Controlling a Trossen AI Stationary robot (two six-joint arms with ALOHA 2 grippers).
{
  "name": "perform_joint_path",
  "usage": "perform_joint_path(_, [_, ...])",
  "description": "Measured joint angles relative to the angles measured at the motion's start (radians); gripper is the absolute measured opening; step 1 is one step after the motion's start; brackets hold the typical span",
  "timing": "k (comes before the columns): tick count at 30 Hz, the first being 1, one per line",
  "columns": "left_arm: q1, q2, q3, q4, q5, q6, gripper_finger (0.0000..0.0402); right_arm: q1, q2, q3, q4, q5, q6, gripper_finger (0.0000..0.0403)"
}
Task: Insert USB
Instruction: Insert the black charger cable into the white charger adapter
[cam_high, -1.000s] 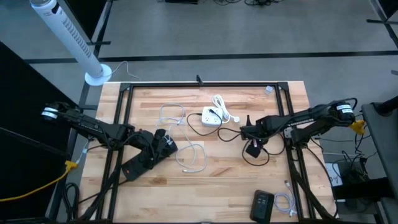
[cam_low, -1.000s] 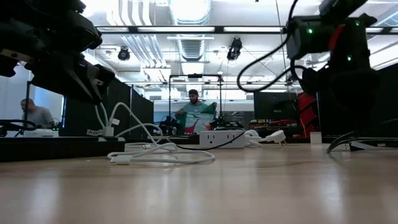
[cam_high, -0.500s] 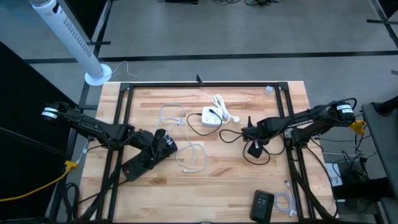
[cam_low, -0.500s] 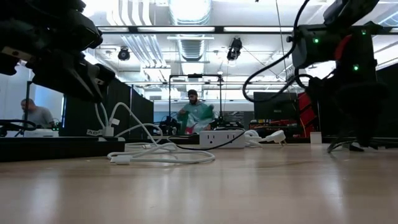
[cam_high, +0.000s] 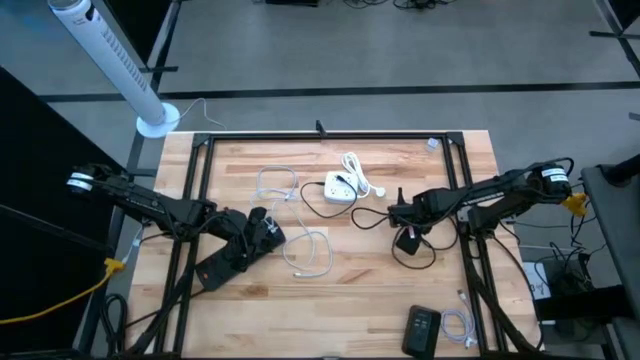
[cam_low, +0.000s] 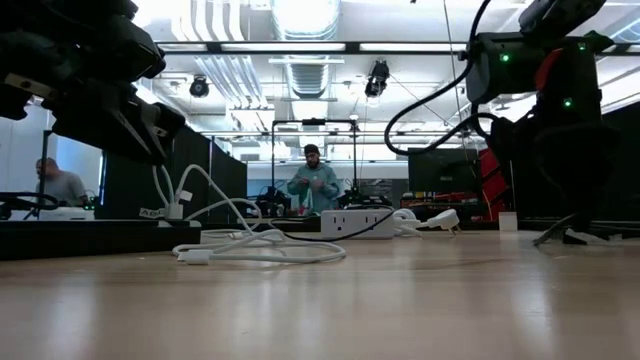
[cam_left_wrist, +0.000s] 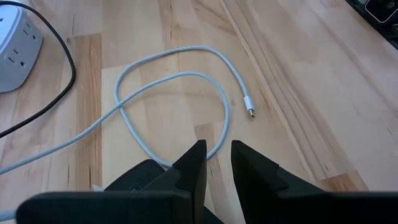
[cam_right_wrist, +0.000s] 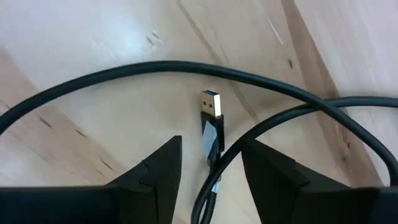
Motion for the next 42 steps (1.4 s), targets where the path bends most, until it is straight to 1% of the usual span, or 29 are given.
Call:
perform_joint_path(5, [0.0,0.0,0.0,0.0,0.0,0.0,0.0063,0.0,0.0,0.01,-0.051,-0.005,0.0,0.0163])
perform_joint_path(9, [0.0,0.0,0.0,0.0,0.0,0.0,0.0063,0.0,0.0,0.002,-0.071,0.01,-0.001,0.0172])
perform_joint_path(11, [0.0,0.0,0.0,0.0,0.0,0.0,0.0063,0.0,0.0,-0.008,-0.032,0.01,-0.022,0.0176])
perform_joint_path(15, [0.0,0.0,0.0,-0.001,0.0,0.0,0.0063,0.0,0.0,-0.036,0.096,0.01,-0.123,0.0178])
perform_joint_path(17, [0.0,0.0,0.0,0.0,0.0,-0.002,0.0063,0.0,0.0,-0.049,0.125,0.01,-0.148,0.0174])
perform_joint_path(23, [0.0,0.0,0.0,-0.001,0.0,-0.007,0.0063,0.0,0.0,-0.056,0.108,0.01,-0.159,0.0161])
perform_joint_path(29, [0.0,0.0,0.0,0.003,0.0,-0.007,0.0063,0.0,0.001,-0.067,0.207,0.011,-0.204,0.0148])
perform_joint_path(38, [0.0,0.0,0.0,0.007,0.0,-0.007,0.0063,0.0,-0.003,-0.114,0.279,0.037,-0.176,0.013])
perform_joint_path(40, [0.0,0.0,0.0,0.008,0.0,-0.007,0.0063,0.0,-0.002,-0.115,0.291,0.04,-0.175,0.0122])
perform_joint_path(42, [0.0,0.0,0.0,0.008,0.0,-0.007,0.0063,0.0,-0.002,-0.117,0.304,0.044,-0.175,0.0104])
